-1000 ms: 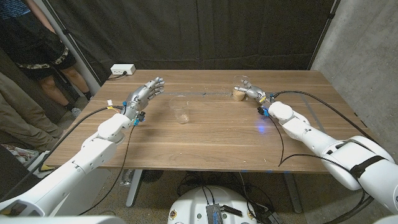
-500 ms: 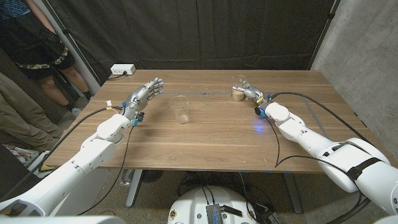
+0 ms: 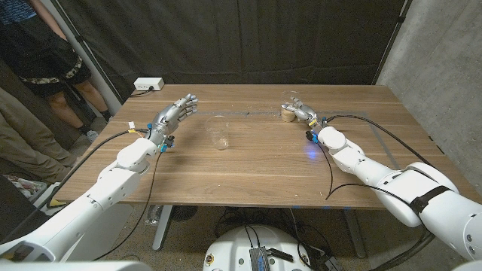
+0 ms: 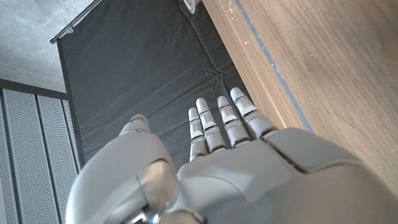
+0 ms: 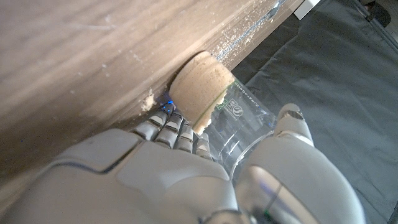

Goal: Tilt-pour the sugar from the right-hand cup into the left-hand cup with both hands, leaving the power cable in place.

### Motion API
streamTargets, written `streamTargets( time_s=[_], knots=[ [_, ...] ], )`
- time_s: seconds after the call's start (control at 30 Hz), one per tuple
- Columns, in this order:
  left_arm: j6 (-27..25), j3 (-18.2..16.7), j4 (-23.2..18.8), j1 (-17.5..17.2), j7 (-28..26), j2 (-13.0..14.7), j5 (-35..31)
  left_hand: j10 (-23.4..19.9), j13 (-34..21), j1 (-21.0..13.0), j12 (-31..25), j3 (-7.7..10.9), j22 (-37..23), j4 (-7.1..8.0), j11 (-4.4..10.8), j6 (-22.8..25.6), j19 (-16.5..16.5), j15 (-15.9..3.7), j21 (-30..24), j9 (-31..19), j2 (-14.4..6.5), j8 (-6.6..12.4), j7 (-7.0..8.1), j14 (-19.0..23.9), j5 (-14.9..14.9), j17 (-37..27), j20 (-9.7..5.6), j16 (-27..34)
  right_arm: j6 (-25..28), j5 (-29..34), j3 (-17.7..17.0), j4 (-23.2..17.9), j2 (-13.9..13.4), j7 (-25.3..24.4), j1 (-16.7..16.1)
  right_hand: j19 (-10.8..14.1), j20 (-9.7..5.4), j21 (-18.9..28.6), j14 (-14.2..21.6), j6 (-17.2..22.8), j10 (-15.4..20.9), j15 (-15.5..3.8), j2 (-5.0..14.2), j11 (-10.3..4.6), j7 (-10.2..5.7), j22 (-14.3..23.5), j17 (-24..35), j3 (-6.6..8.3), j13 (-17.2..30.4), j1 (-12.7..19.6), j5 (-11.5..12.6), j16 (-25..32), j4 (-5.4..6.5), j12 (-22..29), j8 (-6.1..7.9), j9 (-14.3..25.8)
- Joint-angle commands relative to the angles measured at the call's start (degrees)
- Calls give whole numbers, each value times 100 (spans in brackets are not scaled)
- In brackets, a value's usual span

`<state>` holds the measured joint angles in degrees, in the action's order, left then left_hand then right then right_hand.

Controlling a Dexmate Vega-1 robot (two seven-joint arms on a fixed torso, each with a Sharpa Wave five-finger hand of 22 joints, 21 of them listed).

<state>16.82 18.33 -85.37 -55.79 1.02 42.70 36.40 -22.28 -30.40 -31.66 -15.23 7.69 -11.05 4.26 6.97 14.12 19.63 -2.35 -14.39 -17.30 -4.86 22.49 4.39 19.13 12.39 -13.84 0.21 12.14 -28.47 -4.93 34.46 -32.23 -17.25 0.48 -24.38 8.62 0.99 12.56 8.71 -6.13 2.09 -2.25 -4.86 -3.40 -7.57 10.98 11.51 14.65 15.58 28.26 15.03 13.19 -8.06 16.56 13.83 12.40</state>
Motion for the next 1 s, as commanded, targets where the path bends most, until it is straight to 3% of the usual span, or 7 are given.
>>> streamTargets(
  time_s=[0.03, 0.2, 0.6, 1.0],
  knots=[
    [-31, 49, 56, 107, 51, -58, -36, -56, -25, -21, -3, 24, -20, -23, -15, 57, -7, -508, 7, 0, -8, 26, 15, 59, -4, -7, 10, 13, -438, -70, -37, 764, 283, -318, 153, 336, 171, 38, 204, 103, 128, -589, 90, -76, -102, 3, 63, 68, 91, 108, -20, 78, -3, 139, 87, 45],
    [-70, 70, 81, 160, 48, -80, -58, -48, -26, -20, 1, 24, -20, -23, -13, 52, -6, -509, 9, 0, -8, 23, 14, 58, -3, -6, 9, 12, -563, -88, -54, 795, 299, -470, 113, 428, 124, 65, 327, 205, 237, -663, 146, -135, -176, 9, 110, 102, 166, 160, -28, 119, -3, 239, 155, 75],
    [-47, 88, 132, 211, 73, -125, -89, -60, -28, -19, -1, 26, -21, -25, -36, 67, -7, -513, 14, 1, -11, 28, 9, 70, -3, -5, 6, 16, -852, -84, -51, 811, 305, -705, 29, 736, -130, 161, 856, 634, 786, -997, 322, -363, -383, 48, 332, 166, 534, 302, -53, 319, 5, 746, 489, 257],
    [-44, 79, 87, 139, -43, -158, -113, -66, -30, -31, 1, 26, -21, -38, -8, 76, -1, -515, 18, 3, 3, 31, 16, 78, -2, -2, 12, 17, -1009, -85, -92, 594, 226, -780, -90, 829, -213, 179, 1042, 828, 1044, -1041, 378, -452, -409, 60, 457, 184, 832, 419, -79, 358, -20, 1083, 700, 407]
  ],
)
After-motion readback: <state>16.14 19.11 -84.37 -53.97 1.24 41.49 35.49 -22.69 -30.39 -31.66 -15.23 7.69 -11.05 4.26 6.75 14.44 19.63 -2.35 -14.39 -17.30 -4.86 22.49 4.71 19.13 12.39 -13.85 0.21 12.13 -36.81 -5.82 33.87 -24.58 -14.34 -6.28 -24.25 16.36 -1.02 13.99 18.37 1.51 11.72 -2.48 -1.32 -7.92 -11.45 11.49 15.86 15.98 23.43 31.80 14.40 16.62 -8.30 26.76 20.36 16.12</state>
